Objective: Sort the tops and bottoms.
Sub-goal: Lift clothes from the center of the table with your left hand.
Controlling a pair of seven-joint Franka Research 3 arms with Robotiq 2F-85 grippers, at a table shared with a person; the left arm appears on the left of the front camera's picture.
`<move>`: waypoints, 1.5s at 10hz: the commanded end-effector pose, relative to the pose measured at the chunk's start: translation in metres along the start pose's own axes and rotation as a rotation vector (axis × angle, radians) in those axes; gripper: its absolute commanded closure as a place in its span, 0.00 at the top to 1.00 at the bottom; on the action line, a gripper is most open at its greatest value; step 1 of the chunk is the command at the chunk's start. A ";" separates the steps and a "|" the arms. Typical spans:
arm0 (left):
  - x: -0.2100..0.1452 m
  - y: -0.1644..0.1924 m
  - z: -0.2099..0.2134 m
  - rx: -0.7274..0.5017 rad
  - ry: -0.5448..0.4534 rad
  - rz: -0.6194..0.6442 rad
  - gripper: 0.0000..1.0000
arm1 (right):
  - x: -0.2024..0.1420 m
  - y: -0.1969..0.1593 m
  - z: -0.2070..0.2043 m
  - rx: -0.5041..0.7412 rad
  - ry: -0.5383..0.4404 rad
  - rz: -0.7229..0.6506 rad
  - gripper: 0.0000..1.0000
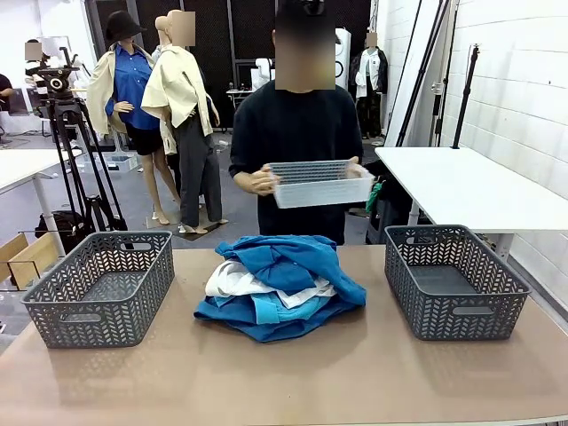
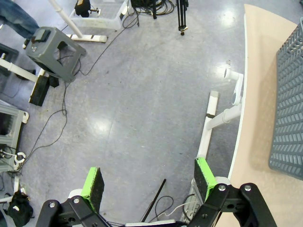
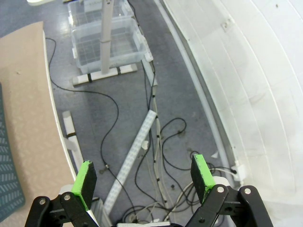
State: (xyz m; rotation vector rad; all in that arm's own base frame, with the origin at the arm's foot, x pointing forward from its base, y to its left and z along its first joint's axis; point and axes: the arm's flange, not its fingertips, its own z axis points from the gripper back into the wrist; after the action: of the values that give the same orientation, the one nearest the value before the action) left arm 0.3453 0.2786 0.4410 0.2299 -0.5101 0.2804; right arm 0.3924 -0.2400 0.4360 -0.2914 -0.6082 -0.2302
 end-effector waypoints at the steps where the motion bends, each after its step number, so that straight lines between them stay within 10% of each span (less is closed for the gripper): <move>1: -0.001 0.001 0.001 0.004 0.004 -0.009 1.00 | 0.001 0.001 -0.002 0.003 0.000 0.002 1.00; 15: -0.001 0.001 0.001 0.004 0.004 -0.009 1.00 | 0.001 0.001 -0.002 0.003 0.000 0.002 1.00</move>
State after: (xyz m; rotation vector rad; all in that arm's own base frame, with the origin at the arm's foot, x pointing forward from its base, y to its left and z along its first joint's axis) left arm 0.3453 0.2786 0.4410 0.2299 -0.5101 0.2804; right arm 0.3924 -0.2400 0.4360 -0.2914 -0.6082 -0.2302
